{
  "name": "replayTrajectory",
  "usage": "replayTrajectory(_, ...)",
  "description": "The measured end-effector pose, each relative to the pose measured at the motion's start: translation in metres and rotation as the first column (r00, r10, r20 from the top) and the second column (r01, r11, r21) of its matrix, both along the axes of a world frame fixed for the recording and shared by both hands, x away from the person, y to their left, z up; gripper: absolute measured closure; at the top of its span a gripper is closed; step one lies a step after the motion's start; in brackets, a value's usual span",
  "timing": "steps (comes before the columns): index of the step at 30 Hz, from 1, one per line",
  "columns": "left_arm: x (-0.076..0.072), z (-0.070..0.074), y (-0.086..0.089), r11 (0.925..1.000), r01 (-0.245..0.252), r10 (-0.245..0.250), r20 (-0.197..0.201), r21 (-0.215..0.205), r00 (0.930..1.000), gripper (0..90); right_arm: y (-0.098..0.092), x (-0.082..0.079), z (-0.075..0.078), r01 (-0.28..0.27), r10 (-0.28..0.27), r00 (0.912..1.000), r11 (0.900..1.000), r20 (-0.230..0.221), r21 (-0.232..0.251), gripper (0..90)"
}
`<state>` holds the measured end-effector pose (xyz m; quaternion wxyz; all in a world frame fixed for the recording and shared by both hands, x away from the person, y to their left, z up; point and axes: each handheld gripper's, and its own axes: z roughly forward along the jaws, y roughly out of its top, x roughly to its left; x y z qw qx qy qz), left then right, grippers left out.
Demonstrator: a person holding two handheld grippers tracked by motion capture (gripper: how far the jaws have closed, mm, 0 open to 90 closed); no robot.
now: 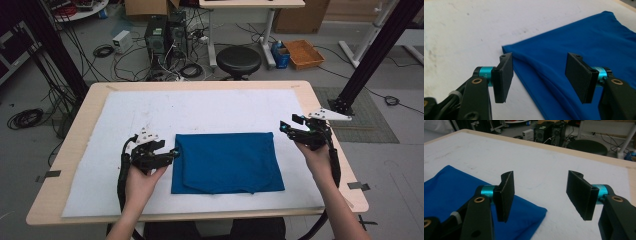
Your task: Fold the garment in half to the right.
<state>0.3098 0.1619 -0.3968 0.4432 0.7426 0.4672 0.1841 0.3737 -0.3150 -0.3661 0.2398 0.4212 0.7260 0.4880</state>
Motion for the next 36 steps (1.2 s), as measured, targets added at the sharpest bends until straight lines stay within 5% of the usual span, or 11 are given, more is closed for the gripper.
replayTrajectory(10,-0.042,-0.009,-0.010,0.9951,-0.091,0.091,0.002,-0.038,0.9958,40.3,0.046,0.007,0.005,-0.079,0.079,0.9968,0.997,0.010,-0.005,40.0)
replayTrajectory(15,-0.056,-0.028,-0.019,0.9894,-0.131,0.128,-0.047,-0.063,0.9907,40.3,0.070,0.012,0.002,-0.116,0.116,0.9932,0.993,-0.001,-0.006,40.0)
replayTrajectory(19,-0.058,-0.044,-0.023,0.9863,-0.159,0.155,-0.089,-0.043,0.9839,40.2,0.089,0.014,-0.002,-0.144,0.144,0.9896,0.989,-0.008,-0.020,40.0)
replayTrajectory(22,-0.057,-0.049,-0.023,0.9812,-0.177,0.166,-0.126,-0.077,0.9780,40.2,0.103,0.016,-0.004,-0.163,0.163,0.9866,0.986,-0.013,-0.024,40.2)
replayTrajectory(29,-0.056,-0.055,-0.032,0.9844,-0.176,0.175,-0.107,-0.003,0.9788,40.0,0.131,0.021,-0.006,-0.203,0.203,0.9790,0.979,-0.022,-0.032,40.5)
replayTrajectory(36,-0.057,-0.056,-0.036,0.9838,-0.179,0.179,-0.092,0.011,0.9795,39.8,0.157,0.022,-0.009,-0.245,0.244,0.9694,0.968,-0.030,-0.059,40.6)
